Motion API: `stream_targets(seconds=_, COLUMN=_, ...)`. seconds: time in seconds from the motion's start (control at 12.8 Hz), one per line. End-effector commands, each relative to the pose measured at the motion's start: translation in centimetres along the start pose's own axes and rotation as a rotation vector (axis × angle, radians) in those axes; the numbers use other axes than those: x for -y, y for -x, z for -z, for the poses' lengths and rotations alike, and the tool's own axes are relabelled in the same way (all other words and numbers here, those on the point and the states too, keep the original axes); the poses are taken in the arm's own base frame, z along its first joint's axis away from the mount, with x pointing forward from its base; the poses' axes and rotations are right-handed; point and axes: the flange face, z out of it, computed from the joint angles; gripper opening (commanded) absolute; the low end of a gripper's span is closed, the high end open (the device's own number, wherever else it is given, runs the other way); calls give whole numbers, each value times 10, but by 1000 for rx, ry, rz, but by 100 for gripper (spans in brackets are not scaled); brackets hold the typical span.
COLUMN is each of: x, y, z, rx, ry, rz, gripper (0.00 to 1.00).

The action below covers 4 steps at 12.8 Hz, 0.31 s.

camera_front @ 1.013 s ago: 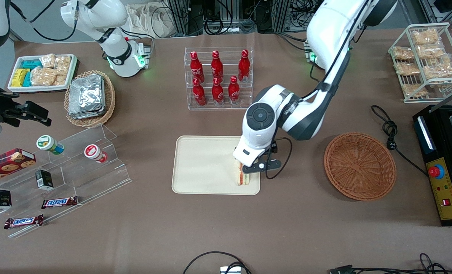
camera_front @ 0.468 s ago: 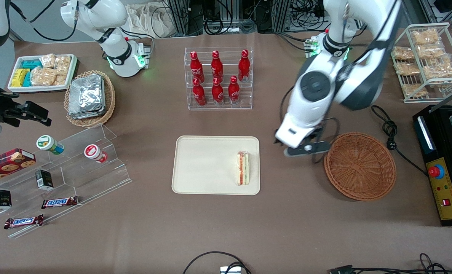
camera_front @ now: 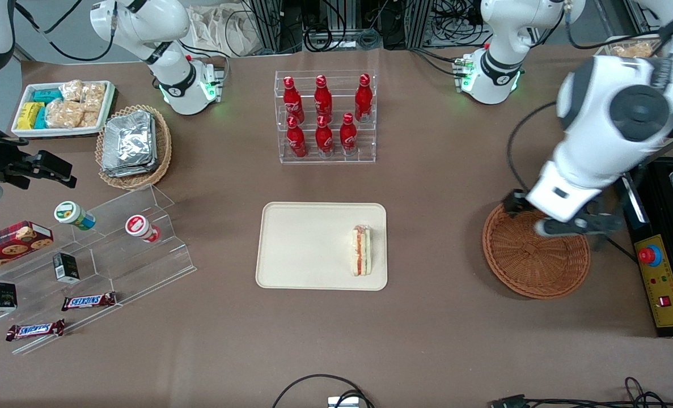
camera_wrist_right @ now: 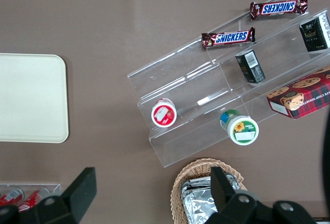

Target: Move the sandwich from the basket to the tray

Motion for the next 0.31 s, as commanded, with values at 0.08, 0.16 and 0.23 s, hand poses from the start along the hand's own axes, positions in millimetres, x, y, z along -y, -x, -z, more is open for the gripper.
stream_targets(seconds=0.08, x=31, y=-30, z=5, rx=2, ry=25, rz=-11, gripper=100)
stream_targets(seconds=0.16, x=32, y=-35, z=10, rx=-11, ry=29, rz=-6, gripper=100)
stream_targets(seconds=0.23, x=32, y=-35, z=12, rx=-13, ry=29, rz=-4, gripper=100)
